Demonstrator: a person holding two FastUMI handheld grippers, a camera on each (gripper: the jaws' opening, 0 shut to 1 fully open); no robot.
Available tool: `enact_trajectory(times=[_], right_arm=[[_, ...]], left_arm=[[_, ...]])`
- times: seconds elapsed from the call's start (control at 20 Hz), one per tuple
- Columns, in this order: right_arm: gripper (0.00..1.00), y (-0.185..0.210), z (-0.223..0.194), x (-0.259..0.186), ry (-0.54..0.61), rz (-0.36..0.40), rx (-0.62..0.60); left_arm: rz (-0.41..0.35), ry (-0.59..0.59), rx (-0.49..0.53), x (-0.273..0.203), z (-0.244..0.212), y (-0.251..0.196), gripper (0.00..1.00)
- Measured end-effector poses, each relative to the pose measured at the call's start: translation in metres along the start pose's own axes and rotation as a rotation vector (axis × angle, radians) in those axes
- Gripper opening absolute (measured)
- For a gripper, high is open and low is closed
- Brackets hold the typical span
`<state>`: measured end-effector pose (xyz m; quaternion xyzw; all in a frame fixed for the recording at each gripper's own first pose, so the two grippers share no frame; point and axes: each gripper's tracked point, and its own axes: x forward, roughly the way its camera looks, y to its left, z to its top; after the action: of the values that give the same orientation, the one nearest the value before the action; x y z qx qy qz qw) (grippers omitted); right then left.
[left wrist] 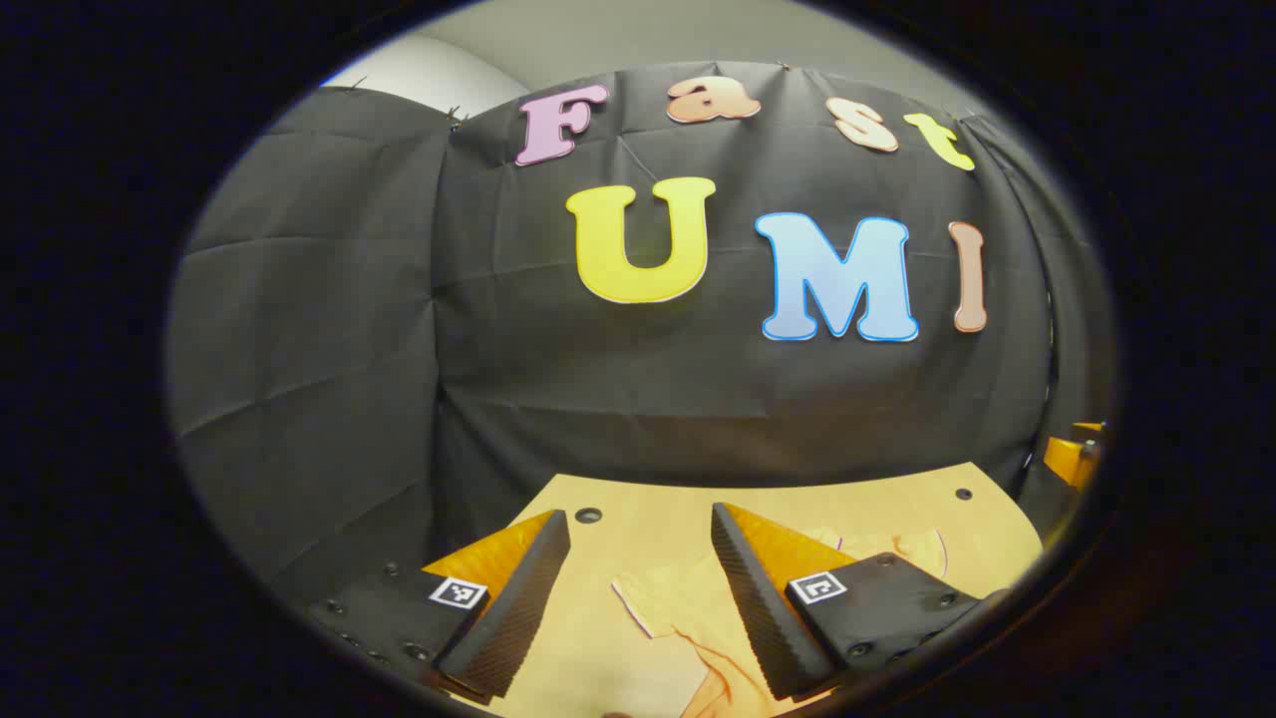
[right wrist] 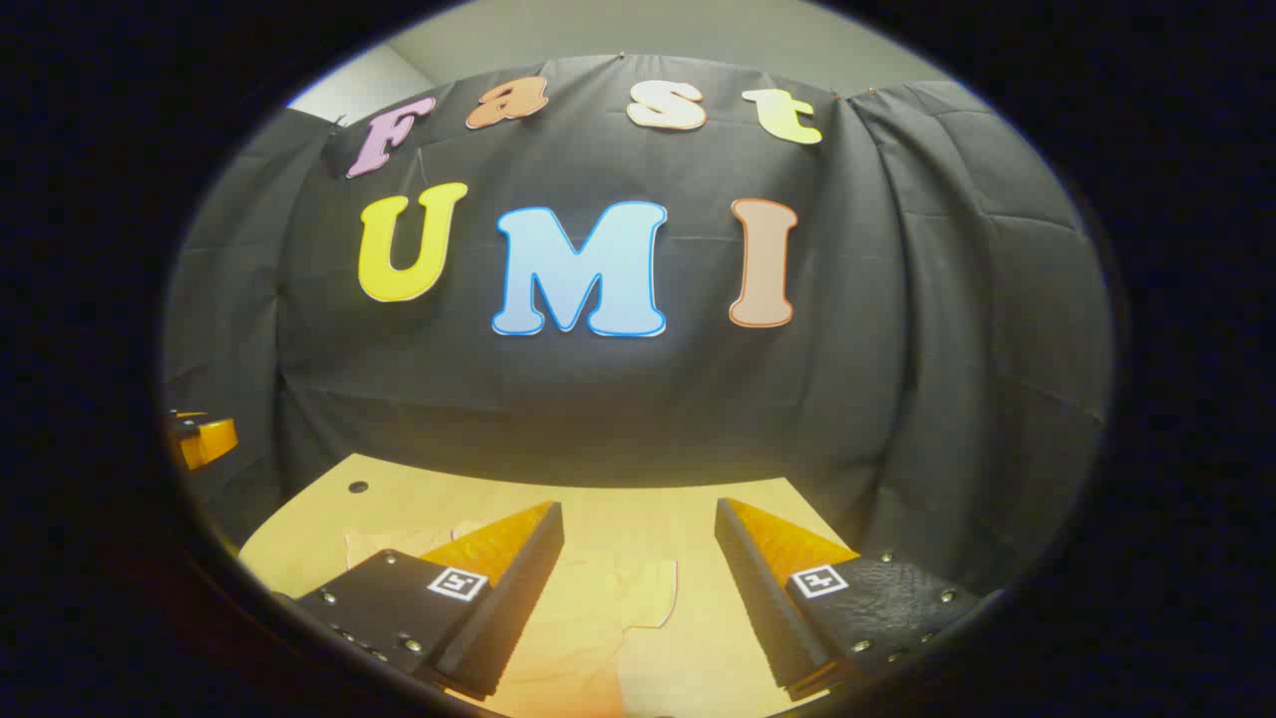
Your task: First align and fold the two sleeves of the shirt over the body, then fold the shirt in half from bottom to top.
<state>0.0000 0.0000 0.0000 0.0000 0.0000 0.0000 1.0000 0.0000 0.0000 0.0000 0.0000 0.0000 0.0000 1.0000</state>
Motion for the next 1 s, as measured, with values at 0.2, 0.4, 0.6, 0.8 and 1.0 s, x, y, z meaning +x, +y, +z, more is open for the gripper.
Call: enact_trajectory(times=[0.2,0.4,0.6,0.8,1.0], right_arm=[[0.95,0.0,-0.003,-0.001,0.005,0.013,0.006],[0.95,-0.004,-0.008,0.0,0.016,0.022,0.015],[0.95,-0.007,-0.012,-0.002,0.03,0.021,0.033],[0.95,-0.012,-0.016,0.0,0.037,0.015,0.039],[0.95,-0.016,-0.02,0.007,0.048,0.008,0.057]], left_arm=[[-0.008,-0.004,0.011,-0.004,0.002,-0.003,0.94],[-0.012,-0.012,0.02,-0.005,0.004,-0.007,0.94],[-0.014,-0.01,0.023,-0.004,0.004,-0.011,0.94],[-0.011,-0.01,0.025,-0.002,0.005,-0.012,0.94],[-0.012,-0.01,0.033,0.001,0.006,-0.013,0.94]])
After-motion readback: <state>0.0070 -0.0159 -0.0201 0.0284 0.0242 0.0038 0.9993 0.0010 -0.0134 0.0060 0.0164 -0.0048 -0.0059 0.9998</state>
